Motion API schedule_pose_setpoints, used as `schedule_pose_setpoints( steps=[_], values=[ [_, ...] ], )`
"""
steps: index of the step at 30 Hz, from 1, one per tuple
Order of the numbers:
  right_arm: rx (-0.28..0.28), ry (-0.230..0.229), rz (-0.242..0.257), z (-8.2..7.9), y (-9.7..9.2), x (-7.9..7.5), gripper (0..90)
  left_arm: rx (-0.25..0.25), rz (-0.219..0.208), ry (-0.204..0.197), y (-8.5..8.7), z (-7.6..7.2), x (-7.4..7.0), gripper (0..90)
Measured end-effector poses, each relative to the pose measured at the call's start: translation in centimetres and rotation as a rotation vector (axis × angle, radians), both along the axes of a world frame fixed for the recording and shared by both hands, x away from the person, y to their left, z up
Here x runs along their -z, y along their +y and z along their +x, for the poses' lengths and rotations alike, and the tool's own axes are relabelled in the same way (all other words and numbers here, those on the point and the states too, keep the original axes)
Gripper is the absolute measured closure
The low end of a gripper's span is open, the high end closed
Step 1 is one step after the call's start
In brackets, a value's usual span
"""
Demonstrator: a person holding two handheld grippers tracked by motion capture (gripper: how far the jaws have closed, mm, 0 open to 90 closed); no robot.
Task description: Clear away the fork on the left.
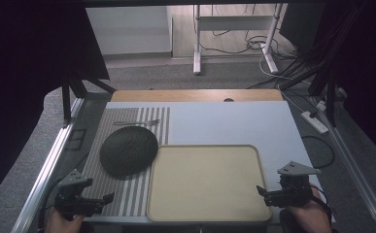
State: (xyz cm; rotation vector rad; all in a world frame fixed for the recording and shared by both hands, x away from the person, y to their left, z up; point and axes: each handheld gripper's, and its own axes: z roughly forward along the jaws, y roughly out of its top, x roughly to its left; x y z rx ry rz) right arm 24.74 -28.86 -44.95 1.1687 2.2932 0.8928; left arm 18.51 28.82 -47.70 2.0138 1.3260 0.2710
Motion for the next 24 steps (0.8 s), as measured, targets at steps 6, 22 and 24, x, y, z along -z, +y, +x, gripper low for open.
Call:
schedule_pose_setpoints(
  steps=[6, 22, 24],
  values=[
    [-0.006, -0.003, -0.007, -0.06, 0.06, 0.00, 0.0, 0.008, -0.010, 0.007, 0.09, 0.10, 0.03, 0.5],
    [-0.013, 0.002, -0.011, -0.06, 0.09, 0.03, 0.0, 0.022, -0.020, 0.031, 0.14, 0.39, 0.08, 0.4],
    [-0.016, 0.003, -0.014, -0.05, 0.11, 0.04, 0.0, 0.025, -0.033, 0.022, 0.13, 0.49, 0.04, 0.2]
  ],
)
